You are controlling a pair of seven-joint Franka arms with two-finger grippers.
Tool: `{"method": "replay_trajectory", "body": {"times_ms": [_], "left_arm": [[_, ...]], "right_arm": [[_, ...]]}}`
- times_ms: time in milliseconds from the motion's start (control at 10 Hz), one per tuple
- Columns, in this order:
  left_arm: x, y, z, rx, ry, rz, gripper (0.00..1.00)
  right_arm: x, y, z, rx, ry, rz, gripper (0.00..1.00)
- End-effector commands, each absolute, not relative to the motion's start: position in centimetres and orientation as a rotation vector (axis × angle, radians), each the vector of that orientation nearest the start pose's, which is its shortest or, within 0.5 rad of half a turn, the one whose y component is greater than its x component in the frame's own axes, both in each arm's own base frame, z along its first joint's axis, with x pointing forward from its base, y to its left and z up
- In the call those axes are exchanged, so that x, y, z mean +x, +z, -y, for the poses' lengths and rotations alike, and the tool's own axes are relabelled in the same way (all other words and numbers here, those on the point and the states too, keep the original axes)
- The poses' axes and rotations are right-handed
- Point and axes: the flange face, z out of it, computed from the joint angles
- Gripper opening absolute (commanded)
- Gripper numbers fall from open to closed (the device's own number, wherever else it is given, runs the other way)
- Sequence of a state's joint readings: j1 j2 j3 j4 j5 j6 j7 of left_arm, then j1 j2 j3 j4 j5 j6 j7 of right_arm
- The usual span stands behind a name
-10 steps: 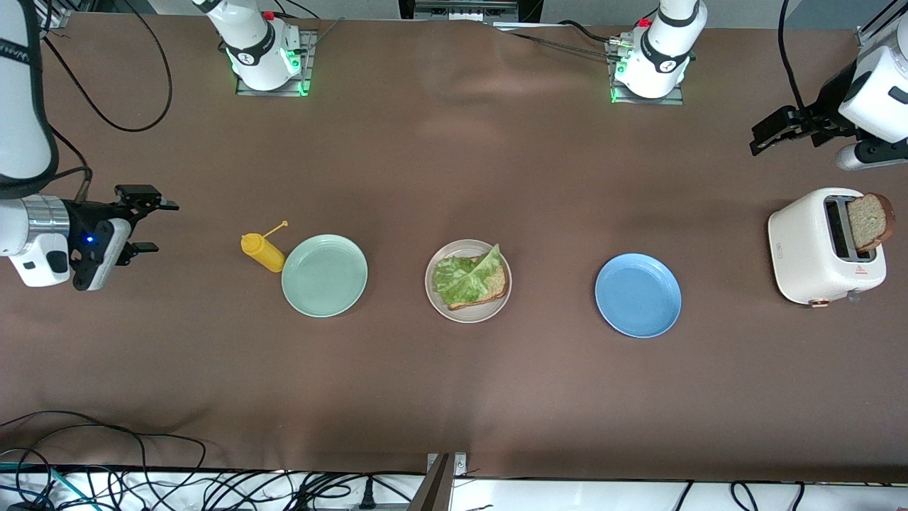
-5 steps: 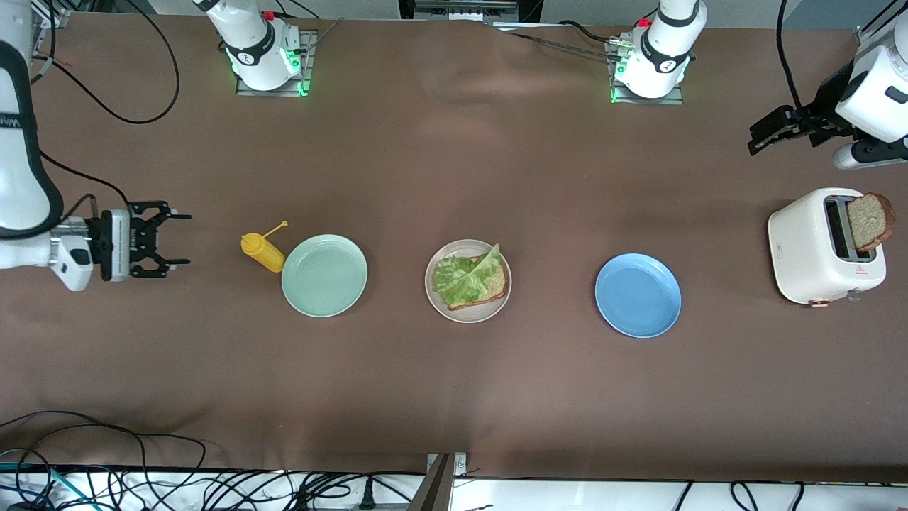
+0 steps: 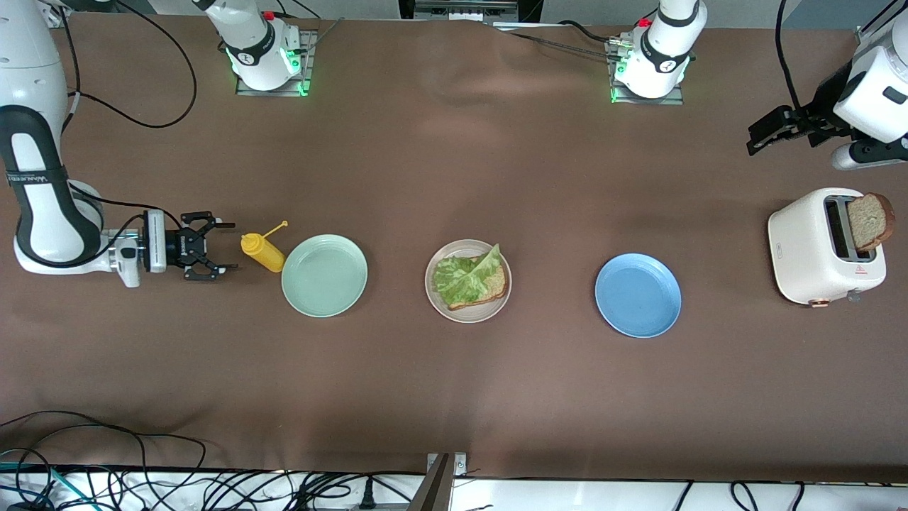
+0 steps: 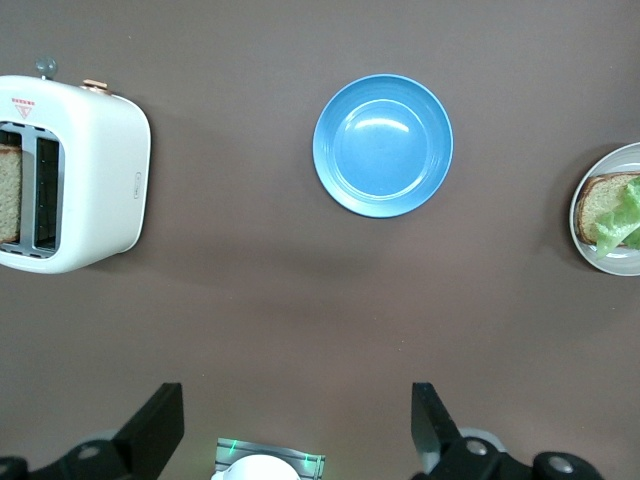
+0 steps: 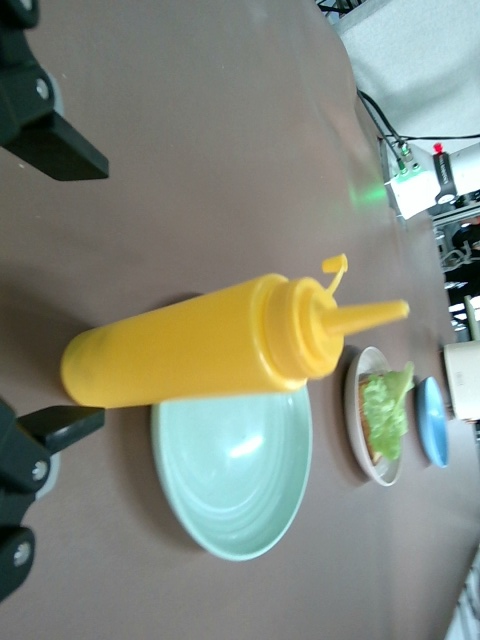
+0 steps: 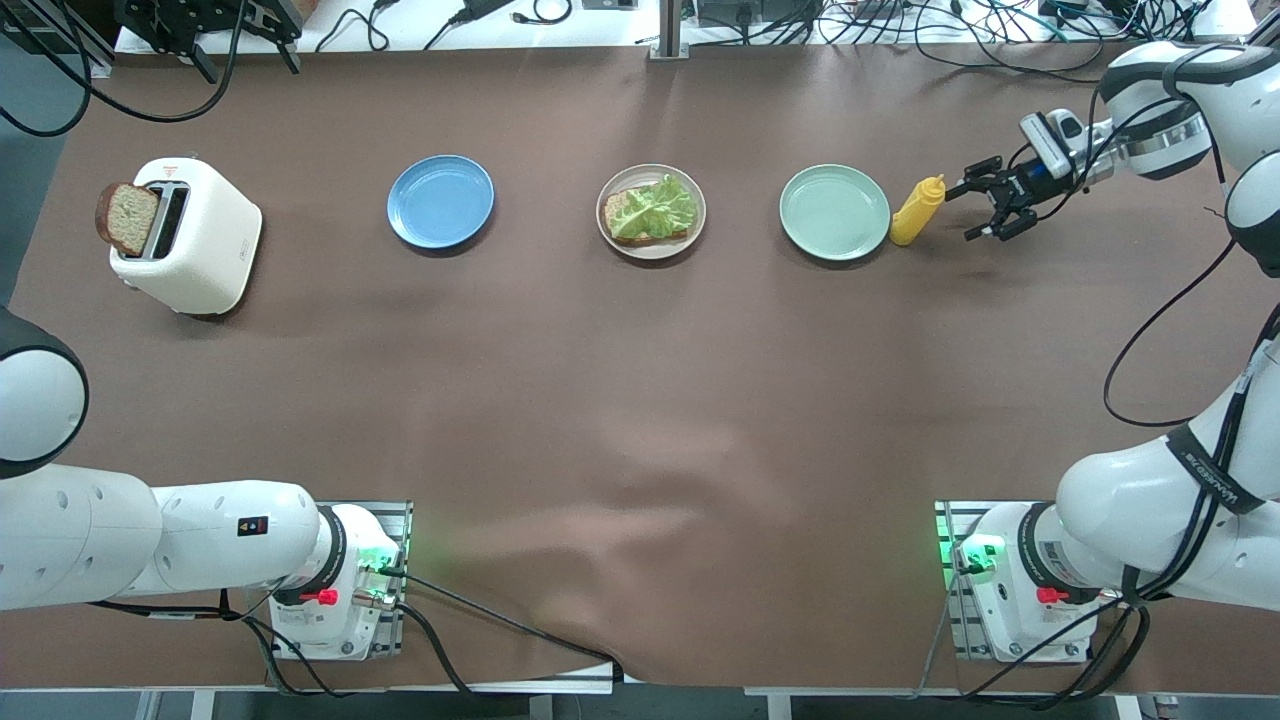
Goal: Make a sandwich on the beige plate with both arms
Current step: 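Close the right gripper around the yellow squeeze bottle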
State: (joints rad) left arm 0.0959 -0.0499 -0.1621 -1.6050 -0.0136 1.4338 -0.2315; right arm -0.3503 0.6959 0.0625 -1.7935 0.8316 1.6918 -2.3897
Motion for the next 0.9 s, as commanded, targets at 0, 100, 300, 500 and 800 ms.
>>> {"method": "replay_trajectory", "body": {"times_ms": [0,100,300,500,800], "left_arm": [[52.3,62.2,4.0,-3.119,0.189,0.241,1.0],[52.3,62.3,4.0,-3.12,0.186,0.241,1.0],[52.3,62.3,4.0,-3.12,0.186,0.241,1.0],[52.3,62.3,4.0,-3.12,0.186,0.241,1.0],[52.2,62.5,4.0,-3.121,0.179,0.241,1.0]], "right_arm": [[56.5,14.5,8.9,-1.415,-0.829,1.545,1.0],[55.7,13.5,8.1,-1.411,-0.861,1.496,1.0],[55.9,13.5,6.7,-1.389,-0.903,1.487,1.0],[55.9,13.0,4.9,-1.375,-0.961,1.455,1.0],[56.2,13.2,5.1,-1.394,-0.969,1.462,0.36]]}}
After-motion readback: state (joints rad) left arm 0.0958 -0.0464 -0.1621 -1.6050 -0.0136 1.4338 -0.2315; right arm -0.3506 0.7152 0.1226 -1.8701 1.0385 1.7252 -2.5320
